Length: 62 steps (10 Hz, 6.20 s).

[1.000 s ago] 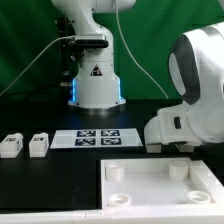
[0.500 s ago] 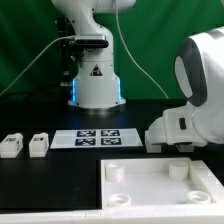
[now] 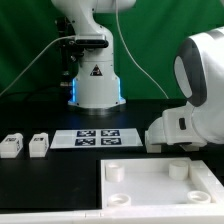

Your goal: Assemble one leg

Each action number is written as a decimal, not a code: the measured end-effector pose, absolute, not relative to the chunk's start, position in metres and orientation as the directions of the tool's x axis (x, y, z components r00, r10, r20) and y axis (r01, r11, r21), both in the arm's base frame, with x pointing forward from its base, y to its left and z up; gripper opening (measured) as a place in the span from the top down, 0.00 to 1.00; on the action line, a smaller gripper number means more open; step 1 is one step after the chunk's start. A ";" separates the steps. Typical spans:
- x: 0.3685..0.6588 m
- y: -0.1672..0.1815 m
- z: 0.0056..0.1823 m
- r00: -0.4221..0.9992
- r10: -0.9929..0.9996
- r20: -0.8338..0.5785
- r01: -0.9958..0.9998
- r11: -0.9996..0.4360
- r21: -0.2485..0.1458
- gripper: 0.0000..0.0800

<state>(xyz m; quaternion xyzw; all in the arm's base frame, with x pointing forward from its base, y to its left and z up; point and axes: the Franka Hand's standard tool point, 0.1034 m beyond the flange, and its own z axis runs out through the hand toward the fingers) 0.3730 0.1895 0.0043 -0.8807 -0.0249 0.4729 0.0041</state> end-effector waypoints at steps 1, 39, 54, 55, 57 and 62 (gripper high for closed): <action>0.373 0.189 0.004 0.551 0.048 -0.833 0.040 -0.999 -0.031 0.63; 0.610 0.130 0.128 0.909 0.090 0.406 0.139 -0.986 -0.093 0.63; 0.630 0.120 0.078 0.905 0.078 0.418 0.127 -0.988 -0.092 0.63; 0.632 0.119 0.077 0.900 0.075 0.429 0.126 -0.988 -0.091 0.63; 0.628 0.119 0.074 0.884 0.058 0.464 0.112 -0.990 -0.090 0.63; 0.624 0.119 0.075 0.840 0.010 0.543 0.069 -0.994 -0.088 0.63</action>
Offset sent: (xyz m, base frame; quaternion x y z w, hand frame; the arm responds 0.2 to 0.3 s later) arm 0.0000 0.0000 0.0000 0.0000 0.0000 0.0000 1.0000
